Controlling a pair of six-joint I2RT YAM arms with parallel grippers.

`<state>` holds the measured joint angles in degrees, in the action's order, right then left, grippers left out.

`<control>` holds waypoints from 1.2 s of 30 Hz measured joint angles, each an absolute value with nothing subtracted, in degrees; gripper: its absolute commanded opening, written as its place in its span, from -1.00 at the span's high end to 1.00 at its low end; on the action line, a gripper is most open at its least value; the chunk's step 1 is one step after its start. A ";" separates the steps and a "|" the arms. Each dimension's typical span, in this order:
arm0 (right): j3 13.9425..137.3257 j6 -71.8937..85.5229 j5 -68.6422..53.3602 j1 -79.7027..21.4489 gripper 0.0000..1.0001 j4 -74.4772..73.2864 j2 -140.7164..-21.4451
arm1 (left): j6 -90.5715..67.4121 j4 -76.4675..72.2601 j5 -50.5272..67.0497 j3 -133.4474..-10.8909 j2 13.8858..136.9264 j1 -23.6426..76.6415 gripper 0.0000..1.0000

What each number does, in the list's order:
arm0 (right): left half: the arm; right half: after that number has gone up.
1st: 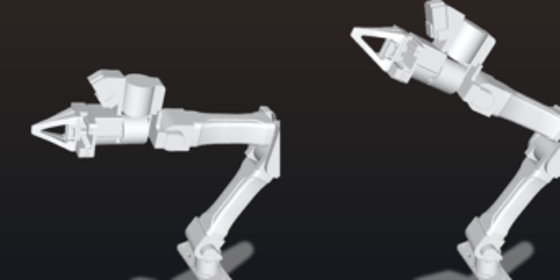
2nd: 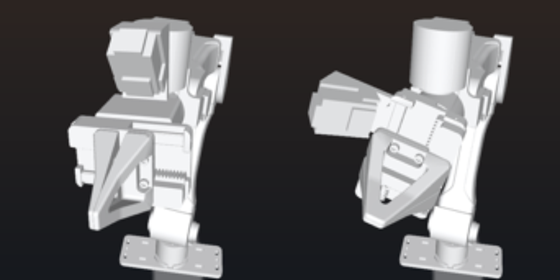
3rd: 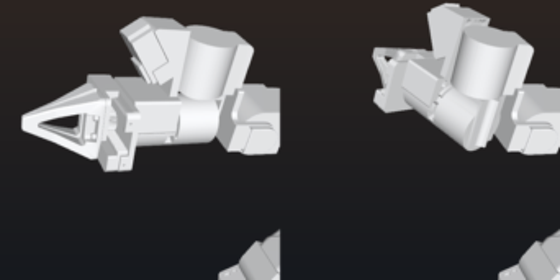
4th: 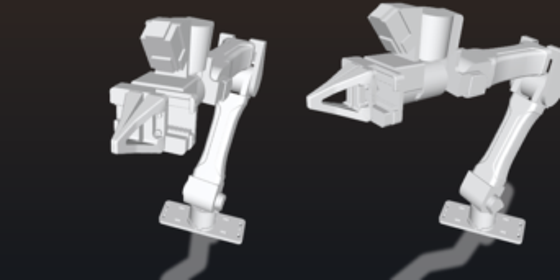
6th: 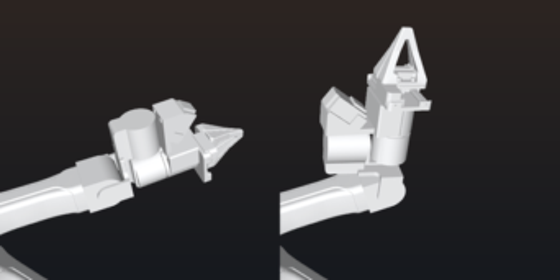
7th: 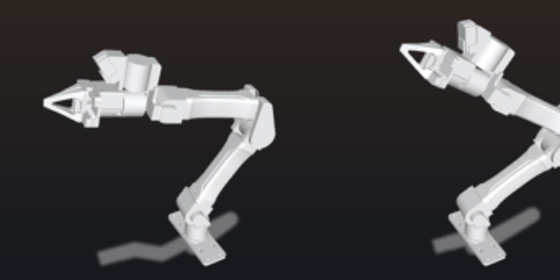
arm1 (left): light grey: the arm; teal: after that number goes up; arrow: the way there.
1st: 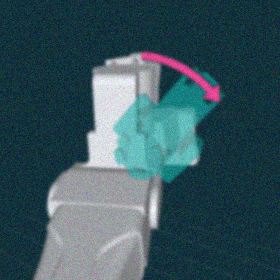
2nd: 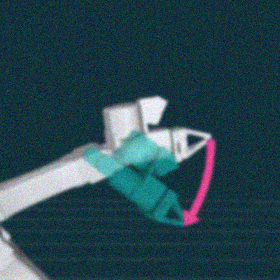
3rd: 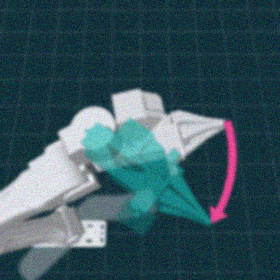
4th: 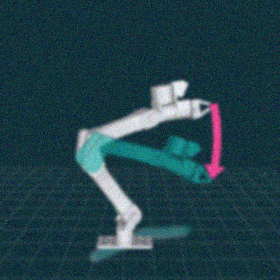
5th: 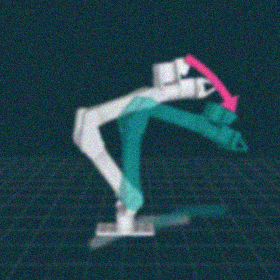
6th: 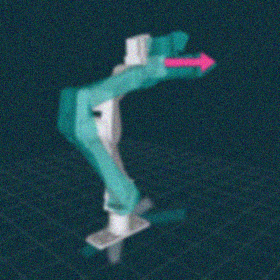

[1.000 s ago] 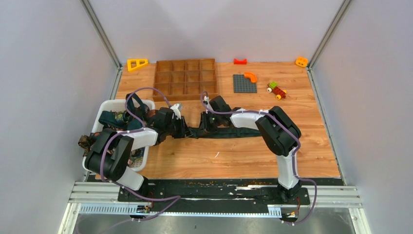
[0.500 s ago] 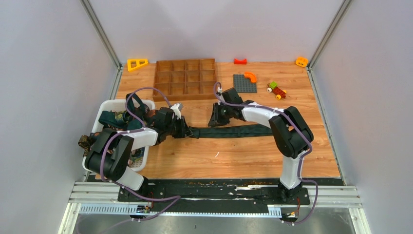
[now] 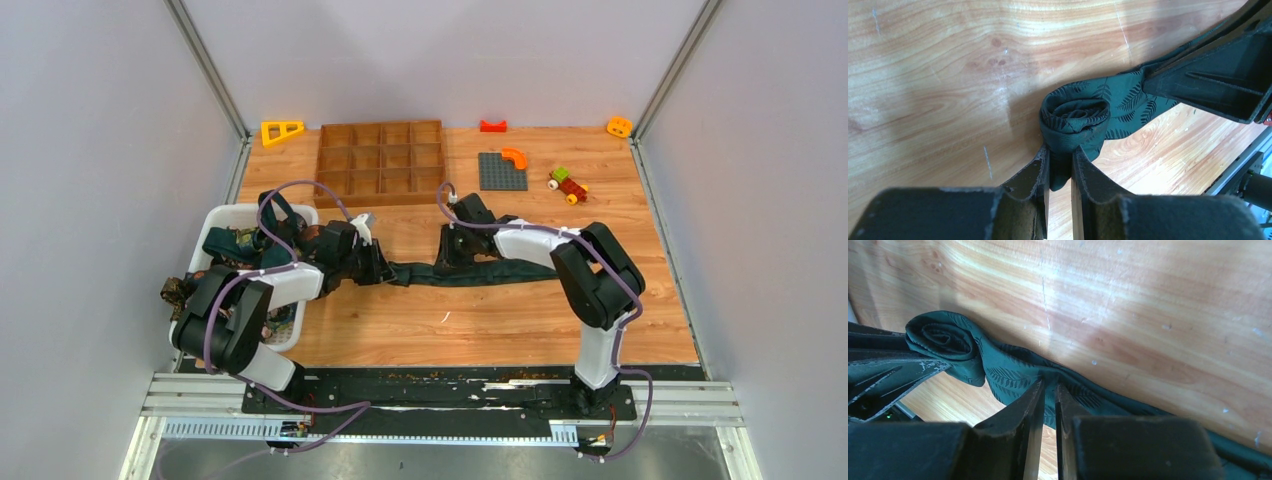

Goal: Roll the ties
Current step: Roll the tie at the center of the board.

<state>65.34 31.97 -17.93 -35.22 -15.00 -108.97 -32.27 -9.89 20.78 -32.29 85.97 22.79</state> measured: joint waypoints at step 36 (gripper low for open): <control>61.58 30.22 -4.38 -36.45 0.63 -25.85 -95.29 | -26.61 23.03 -7.86 -48.84 83.96 31.97 0.81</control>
